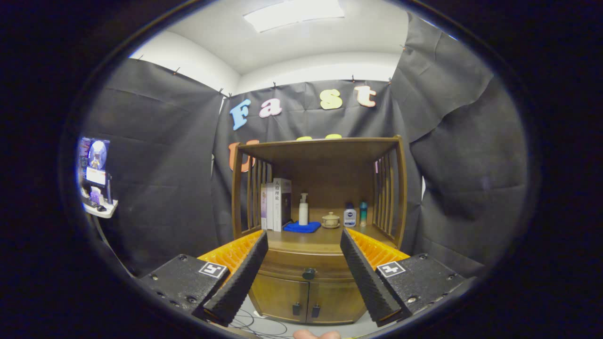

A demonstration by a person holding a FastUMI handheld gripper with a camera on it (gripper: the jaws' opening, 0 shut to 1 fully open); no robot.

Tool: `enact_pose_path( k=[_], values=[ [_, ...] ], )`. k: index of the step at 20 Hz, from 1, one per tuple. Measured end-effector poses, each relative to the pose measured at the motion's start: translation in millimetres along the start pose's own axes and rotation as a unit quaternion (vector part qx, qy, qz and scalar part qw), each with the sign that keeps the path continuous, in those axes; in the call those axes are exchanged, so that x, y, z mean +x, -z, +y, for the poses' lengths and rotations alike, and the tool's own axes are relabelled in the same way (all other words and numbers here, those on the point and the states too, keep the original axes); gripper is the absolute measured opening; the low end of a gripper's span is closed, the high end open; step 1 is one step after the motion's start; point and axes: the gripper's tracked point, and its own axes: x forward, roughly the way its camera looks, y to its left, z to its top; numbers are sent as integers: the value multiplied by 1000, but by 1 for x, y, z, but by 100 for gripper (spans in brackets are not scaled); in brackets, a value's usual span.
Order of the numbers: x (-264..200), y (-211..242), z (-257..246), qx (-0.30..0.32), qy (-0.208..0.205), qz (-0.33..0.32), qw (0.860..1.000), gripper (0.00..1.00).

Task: Pull open the drawer, take out the items inside it, and place them on the countertop above the cabinet.

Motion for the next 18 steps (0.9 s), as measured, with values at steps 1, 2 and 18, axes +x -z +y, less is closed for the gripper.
enact_pose_path(
  k=[1, 2, 18],
  values=[
    [2, -2, -1, 0, 2, -3, 1000, 100],
    [4, -3, -2, 1, 6, -6, 1000, 100],
    [104, 73, -17, 10, 28, 16, 999, 100]
  ],
)
